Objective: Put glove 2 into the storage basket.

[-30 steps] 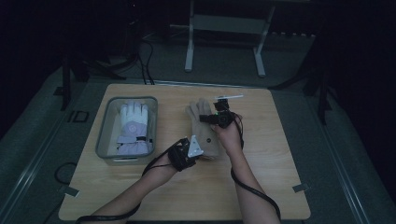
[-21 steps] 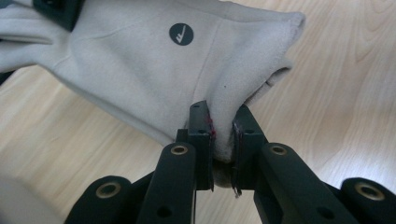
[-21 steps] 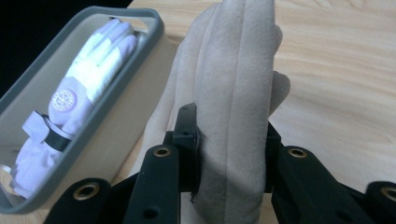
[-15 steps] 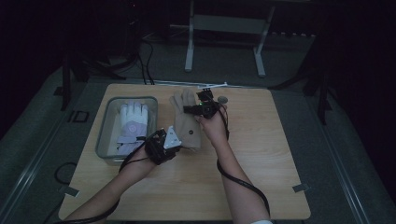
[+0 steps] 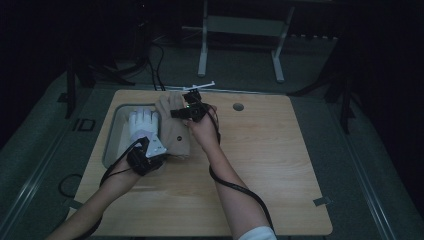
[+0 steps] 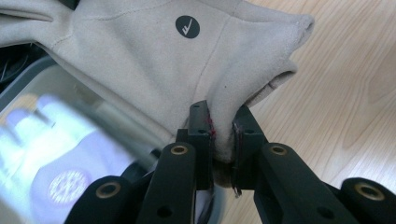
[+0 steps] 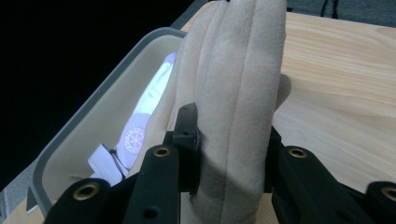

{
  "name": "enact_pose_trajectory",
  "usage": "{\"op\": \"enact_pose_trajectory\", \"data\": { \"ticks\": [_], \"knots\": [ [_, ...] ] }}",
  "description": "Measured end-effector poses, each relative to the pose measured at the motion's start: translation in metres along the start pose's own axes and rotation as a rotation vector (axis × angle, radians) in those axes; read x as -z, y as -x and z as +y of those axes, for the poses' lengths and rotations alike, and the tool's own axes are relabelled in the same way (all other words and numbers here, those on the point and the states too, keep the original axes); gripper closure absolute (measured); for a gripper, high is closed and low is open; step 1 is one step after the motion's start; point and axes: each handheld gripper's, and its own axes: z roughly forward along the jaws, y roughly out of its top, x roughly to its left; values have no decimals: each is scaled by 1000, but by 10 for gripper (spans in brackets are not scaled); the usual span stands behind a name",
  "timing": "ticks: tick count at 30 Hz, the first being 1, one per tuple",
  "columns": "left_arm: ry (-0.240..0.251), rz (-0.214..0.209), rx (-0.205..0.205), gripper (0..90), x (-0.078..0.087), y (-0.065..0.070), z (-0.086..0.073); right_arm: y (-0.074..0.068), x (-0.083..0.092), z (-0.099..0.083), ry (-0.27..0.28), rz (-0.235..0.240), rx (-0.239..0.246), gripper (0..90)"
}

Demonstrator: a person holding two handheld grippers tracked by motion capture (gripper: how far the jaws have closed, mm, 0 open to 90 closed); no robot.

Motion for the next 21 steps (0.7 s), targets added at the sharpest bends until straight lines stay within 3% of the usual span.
{"op": "enact_pose_trajectory", "data": {
  "ticks": [7,15,21],
  "knots": [
    [-24,25,35,816,13,-18,-22,-15,-24,8,-21,34,13,701],
    [-58,68,61,816,28,-33,-44,-38,-64,20,-78,70,44,700],
    [-75,71,115,815,28,-46,-61,-50,-86,25,-98,78,65,699]
  ]
}}
